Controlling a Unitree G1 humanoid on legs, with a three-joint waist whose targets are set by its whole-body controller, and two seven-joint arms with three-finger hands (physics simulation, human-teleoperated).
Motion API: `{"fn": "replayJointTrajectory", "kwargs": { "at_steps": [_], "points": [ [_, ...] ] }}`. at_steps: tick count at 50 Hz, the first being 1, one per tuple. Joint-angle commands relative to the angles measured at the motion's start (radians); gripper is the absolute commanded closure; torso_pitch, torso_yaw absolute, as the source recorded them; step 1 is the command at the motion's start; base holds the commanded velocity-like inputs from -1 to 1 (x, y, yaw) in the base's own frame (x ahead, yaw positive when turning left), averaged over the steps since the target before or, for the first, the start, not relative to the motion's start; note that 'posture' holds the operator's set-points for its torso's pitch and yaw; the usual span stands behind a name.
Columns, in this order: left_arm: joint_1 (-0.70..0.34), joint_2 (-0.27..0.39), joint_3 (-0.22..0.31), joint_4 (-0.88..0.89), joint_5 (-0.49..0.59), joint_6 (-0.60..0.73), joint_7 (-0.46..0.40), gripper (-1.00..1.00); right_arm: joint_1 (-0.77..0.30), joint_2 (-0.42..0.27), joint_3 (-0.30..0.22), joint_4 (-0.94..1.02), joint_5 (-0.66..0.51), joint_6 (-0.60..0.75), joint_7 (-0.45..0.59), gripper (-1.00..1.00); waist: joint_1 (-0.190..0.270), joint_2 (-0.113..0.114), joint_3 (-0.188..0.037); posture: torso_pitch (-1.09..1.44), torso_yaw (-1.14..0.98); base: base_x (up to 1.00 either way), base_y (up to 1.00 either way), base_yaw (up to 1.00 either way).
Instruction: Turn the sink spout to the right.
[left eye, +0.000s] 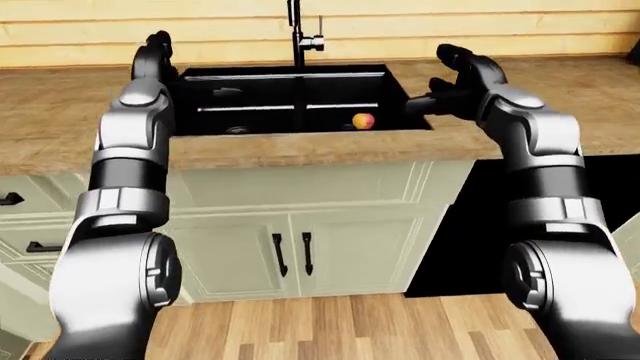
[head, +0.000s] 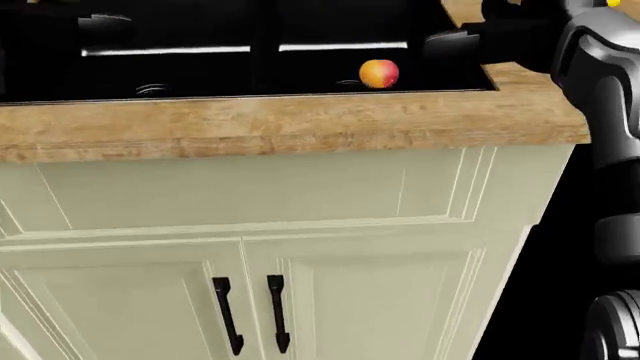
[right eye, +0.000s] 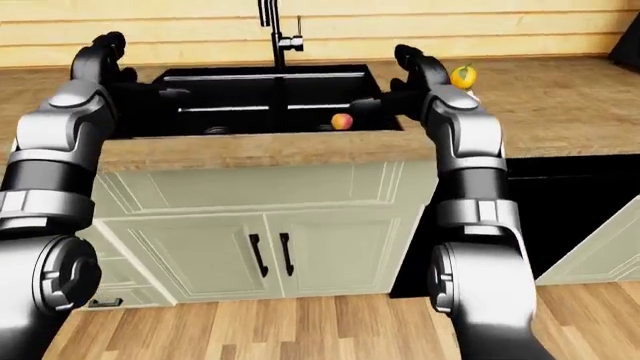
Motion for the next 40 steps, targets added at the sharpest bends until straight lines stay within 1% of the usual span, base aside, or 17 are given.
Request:
{"fn": "replayJointTrajectory", "kwargs": {
  "at_steps": [1, 5, 7, 8, 9, 10, 13, 18, 20, 22, 24, 25, 34, 37, 38, 39, 40],
  "points": [
    [-0.053, 0.006, -0.002, -0.05, -0.001, -0.043, -0.004, -1.0, -0.051, -0.024, -0.017, -0.049, 0.0, -0.038, -0.006, -1.0, -0.007, 0.002, -0.03, 0.0, 0.0, 0.3, 0.0, 0.0],
    [-0.055, 0.008, -0.001, -0.046, 0.001, -0.046, -0.004, -1.0, -0.051, -0.022, -0.017, -0.049, -0.001, -0.039, -0.007, -1.0, 0.006, -0.051, -0.025, 0.0, 0.0, 0.32, 0.0, 0.0],
    [-0.059, 0.01, 0.0, -0.041, 0.002, -0.045, -0.003, -1.0, -0.052, -0.022, -0.017, -0.05, -0.001, -0.038, -0.007, -1.0, 0.012, -0.103, -0.038, 0.0, 0.0, 0.32, 0.0, 0.0],
    [-0.062, 0.011, 0.0, -0.039, 0.003, -0.045, -0.003, -1.0, -0.054, -0.021, -0.016, -0.049, -0.001, -0.038, -0.007, -1.0, 0.016, -0.11, -0.052, 0.0, 0.0, 0.32, 0.0, 0.0],
    [-0.064, 0.011, 0.0, -0.037, 0.003, -0.046, -0.003, -1.0, -0.053, -0.021, -0.016, -0.05, -0.001, -0.038, -0.007, -1.0, 0.006, -0.097, -0.033, 0.0, 0.0, 0.32, 0.0, 0.0],
    [-0.065, 0.012, 0.001, -0.035, 0.003, -0.047, -0.001, -1.0, -0.054, -0.021, -0.016, -0.051, -0.002, -0.036, -0.007, -1.0, 0.011, -0.115, -0.024, 0.0, 0.0, 0.31, 0.0, 0.0],
    [-0.062, 0.013, 0.002, -0.038, 0.002, -0.046, 0.0, -1.0, -0.053, -0.02, -0.016, -0.058, -0.001, -0.031, -0.007, -1.0, -0.002, -0.094, -0.034, 0.0, 0.0, 0.32, 0.0, 0.0],
    [-0.07, 0.027, 0.007, -0.033, 0.001, -0.042, -0.001, -1.0, -0.052, -0.024, -0.018, -0.062, -0.001, -0.028, -0.004, -1.0, -0.013, -0.042, -0.022, 0.0, 0.0, 0.31, 0.0, 0.0],
    [-0.071, 0.033, 0.007, -0.035, 0.001, -0.039, -0.003, -1.0, -0.051, -0.024, -0.018, -0.059, -0.001, -0.032, -0.004, -1.0, -0.02, -0.007, -0.026, 0.0, 0.0, 0.32, 0.0, 0.0],
    [-0.068, 0.04, 0.009, -0.044, 0.0, -0.032, -0.005, -1.0, -0.05, -0.024, -0.018, -0.06, 0.0, -0.031, -0.005, -1.0, -0.028, 0.047, -0.043, 0.0, 0.0, 0.32, 0.0, 0.0],
    [-0.063, 0.048, 0.011, -0.057, -0.001, -0.025, -0.007, -1.0, -0.051, -0.024, -0.018, -0.065, 0.0, -0.026, -0.004, -1.0, -0.021, 0.038, -0.037, 0.0, 0.0, 0.32, 0.0, 0.0],
    [-0.059, 0.055, 0.009, -0.067, 0.005, -0.024, -0.007, -1.0, -0.05, -0.024, -0.018, -0.067, 0.001, -0.024, -0.004, -1.0, -0.028, 0.054, -0.028, 0.0, 0.0, 0.32, 0.0, 0.0],
    [-0.064, 0.073, 0.017, -0.063, 0.006, -0.021, -0.01, -1.0, -0.051, -0.023, -0.018, -0.06, 0.004, -0.03, -0.004, -1.0, 0.0, -0.029, -0.026, 0.0, 0.0, 0.32, 0.0, 0.0],
    [-0.067, 0.075, 0.017, -0.059, 0.007, -0.022, -0.011, -1.0, -0.05, -0.022, -0.018, -0.064, 0.005, -0.027, -0.004, -1.0, 0.011, -0.094, -0.037, 0.0, 0.0, 0.31, 0.0, 0.0],
    [-0.068, 0.077, 0.017, -0.056, 0.007, -0.024, -0.012, -1.0, -0.05, -0.022, -0.018, -0.061, 0.005, -0.03, -0.004, -1.0, 0.013, -0.128, -0.068, 0.0, 0.0, 0.3, 0.0, 0.0],
    [-0.07, 0.08, 0.018, -0.049, 0.007, -0.028, -0.013, -1.0, -0.048, -0.021, -0.019, -0.058, 0.005, -0.034, -0.005, -1.0, 0.003, -0.092, -0.026, 0.0, 0.0, 0.3, 0.0, 0.0],
    [-0.072, 0.083, 0.02, -0.043, 0.007, -0.031, -0.013, -1.0, -0.05, -0.021, -0.018, -0.058, 0.005, -0.032, -0.006, -1.0, 0.011, -0.112, -0.016, 0.0, 0.0, 0.31, 0.0, 0.0]
  ]
}}
